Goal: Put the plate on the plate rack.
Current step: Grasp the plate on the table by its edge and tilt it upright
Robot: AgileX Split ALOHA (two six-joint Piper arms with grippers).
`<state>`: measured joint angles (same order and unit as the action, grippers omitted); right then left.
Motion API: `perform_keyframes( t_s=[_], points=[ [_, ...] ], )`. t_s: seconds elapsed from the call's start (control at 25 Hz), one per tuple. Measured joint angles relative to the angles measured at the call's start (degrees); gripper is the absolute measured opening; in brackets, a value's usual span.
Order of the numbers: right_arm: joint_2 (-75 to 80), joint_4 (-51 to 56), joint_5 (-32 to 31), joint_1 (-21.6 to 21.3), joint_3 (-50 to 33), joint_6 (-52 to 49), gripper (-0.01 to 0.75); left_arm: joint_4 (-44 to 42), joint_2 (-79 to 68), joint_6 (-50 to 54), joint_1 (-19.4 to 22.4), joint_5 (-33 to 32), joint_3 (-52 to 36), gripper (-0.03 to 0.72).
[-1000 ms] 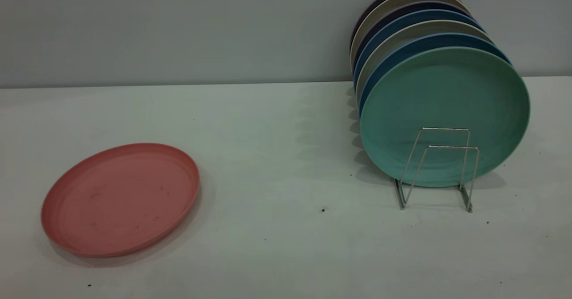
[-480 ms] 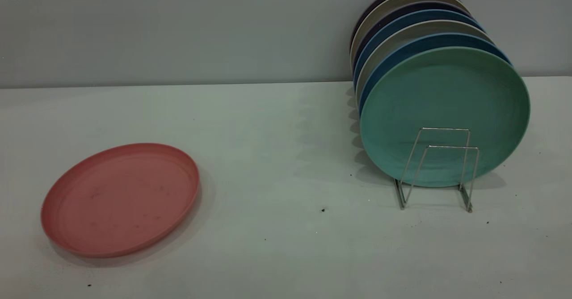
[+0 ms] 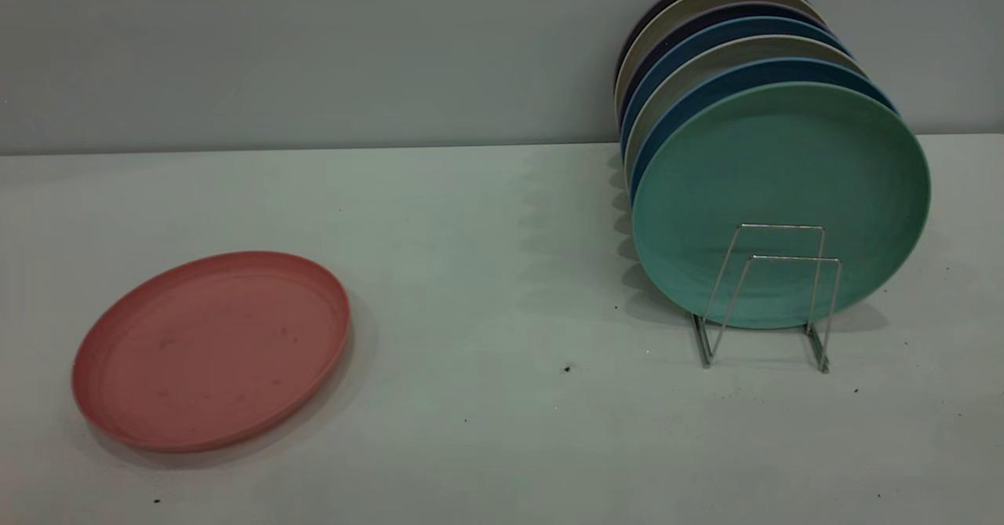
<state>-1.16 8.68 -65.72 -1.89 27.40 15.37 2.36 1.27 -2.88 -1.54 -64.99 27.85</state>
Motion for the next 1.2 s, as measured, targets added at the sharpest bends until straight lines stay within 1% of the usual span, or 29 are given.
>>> perform_keyframes(
  t_s=[0.96,1.04,1.2],
  points=[
    [0.0,0.0,0.0,0.0,0.0,0.0,0.389,0.0,0.0,0.0,0.0,0.1,0.0,0.538],
    [0.0,0.0,0.1,0.0,0.1,0.0,0.389,0.1,0.0,-0.2,0.0,0.8,0.3,0.538],
    [0.2,3.0,1.9,0.0,0.4,0.3,0.393,2.5,-0.8,-0.1,0.0,4.3,0.9,0.538]
  ],
)
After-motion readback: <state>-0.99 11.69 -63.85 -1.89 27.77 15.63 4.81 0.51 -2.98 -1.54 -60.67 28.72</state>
